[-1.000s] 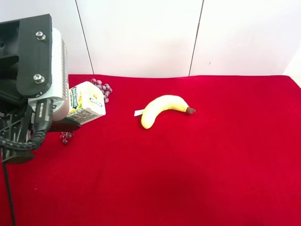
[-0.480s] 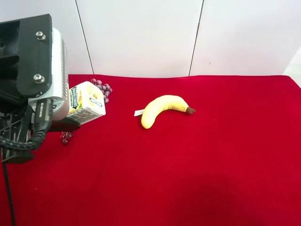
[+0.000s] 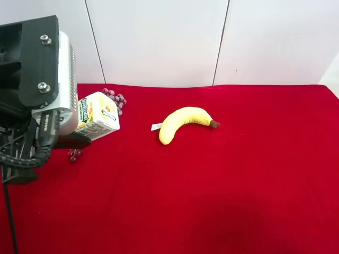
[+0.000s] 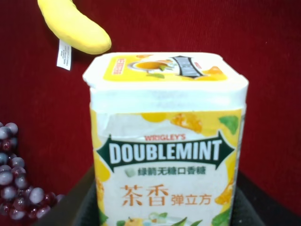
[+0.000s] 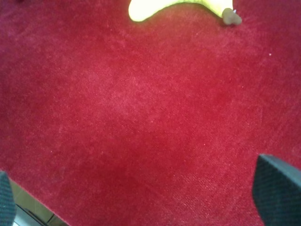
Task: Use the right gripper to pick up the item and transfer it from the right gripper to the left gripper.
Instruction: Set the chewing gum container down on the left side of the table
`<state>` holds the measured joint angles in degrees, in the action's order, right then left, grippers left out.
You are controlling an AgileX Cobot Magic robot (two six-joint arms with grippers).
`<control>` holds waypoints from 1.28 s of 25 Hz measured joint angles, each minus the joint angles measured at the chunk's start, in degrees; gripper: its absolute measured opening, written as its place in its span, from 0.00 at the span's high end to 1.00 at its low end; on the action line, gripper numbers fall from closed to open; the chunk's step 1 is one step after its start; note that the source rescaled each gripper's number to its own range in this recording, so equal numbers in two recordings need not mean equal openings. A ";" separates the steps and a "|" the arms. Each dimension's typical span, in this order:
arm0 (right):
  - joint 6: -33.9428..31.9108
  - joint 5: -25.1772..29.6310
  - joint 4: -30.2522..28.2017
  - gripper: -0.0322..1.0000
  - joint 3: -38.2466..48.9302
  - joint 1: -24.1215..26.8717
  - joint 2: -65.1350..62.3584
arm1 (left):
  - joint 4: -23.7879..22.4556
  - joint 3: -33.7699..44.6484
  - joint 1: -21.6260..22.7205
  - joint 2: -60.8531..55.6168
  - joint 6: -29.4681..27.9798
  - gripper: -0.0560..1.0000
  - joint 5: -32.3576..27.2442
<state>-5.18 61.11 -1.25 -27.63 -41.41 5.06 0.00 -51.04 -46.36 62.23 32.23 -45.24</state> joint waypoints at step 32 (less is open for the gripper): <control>0.05 -0.11 0.18 0.00 0.18 33.01 -5.15 | 0.68 0.00 0.00 23.44 -6.34 0.93 5.22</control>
<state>-5.14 60.99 -1.07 -27.44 -8.41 -0.09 0.68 -51.04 -46.36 85.67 25.90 -40.02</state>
